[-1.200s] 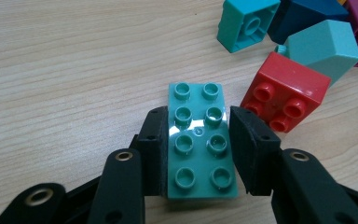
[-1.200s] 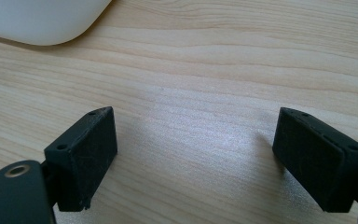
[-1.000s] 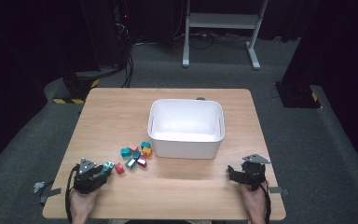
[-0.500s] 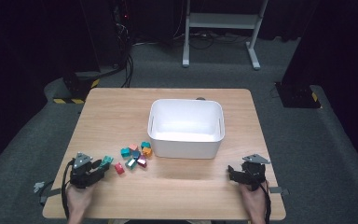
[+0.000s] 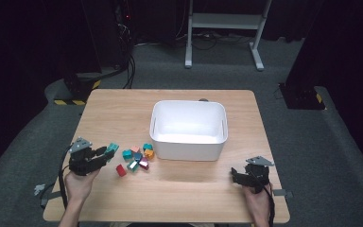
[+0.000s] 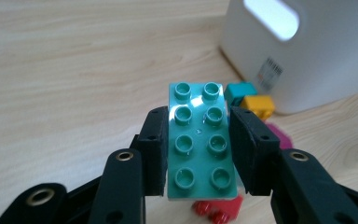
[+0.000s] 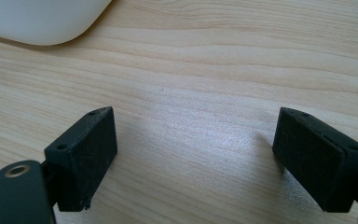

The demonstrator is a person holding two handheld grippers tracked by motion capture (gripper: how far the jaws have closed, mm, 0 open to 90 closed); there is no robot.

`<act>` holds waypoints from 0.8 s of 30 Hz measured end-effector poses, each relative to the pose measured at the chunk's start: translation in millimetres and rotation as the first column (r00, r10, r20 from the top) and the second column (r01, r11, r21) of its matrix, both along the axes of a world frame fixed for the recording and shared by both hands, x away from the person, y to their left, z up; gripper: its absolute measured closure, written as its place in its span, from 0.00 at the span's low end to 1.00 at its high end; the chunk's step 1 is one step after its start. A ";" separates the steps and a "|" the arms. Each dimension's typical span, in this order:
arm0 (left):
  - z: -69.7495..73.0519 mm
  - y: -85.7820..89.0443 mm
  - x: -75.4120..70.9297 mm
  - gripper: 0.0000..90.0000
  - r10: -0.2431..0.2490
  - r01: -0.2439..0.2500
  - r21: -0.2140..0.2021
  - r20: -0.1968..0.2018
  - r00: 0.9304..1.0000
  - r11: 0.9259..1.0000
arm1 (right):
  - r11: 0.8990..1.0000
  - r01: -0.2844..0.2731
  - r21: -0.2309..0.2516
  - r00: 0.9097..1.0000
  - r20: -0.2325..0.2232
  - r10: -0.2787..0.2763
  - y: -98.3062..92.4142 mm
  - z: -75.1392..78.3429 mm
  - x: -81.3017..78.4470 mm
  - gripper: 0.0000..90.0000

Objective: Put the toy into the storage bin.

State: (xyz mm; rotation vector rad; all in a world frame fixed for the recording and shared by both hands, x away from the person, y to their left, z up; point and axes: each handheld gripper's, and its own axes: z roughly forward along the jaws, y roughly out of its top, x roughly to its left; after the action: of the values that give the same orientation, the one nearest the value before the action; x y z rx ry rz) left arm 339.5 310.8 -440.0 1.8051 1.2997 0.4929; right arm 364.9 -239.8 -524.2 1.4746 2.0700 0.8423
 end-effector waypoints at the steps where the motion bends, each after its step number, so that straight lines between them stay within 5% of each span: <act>1: 4.2 -0.7 3.2 0.66 -0.008 0.008 -0.002 0.003 1.000 1.000 | 1.000 0.000 -0.001 1.000 0.000 0.000 0.0 0.0 0.0 0.15; 6: 25.9 -6.8 20.0 0.66 -0.054 0.054 0.007 0.007 0.999 0.999 | 1.000 -0.001 -0.001 1.000 0.000 0.001 -0.1 0.0 0.0 0.15; 24: 57.7 -32.7 49.0 0.66 -0.142 0.143 -0.014 0.033 0.989 0.990 | 1.000 0.000 0.000 1.000 0.000 0.000 -0.1 0.0 0.0 0.15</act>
State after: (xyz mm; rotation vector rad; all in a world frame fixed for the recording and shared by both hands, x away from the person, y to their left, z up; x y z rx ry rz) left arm 388.5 278.1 -382.3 1.8535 1.1401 0.4297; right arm 364.9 -239.8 -524.2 1.4739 2.0703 0.8420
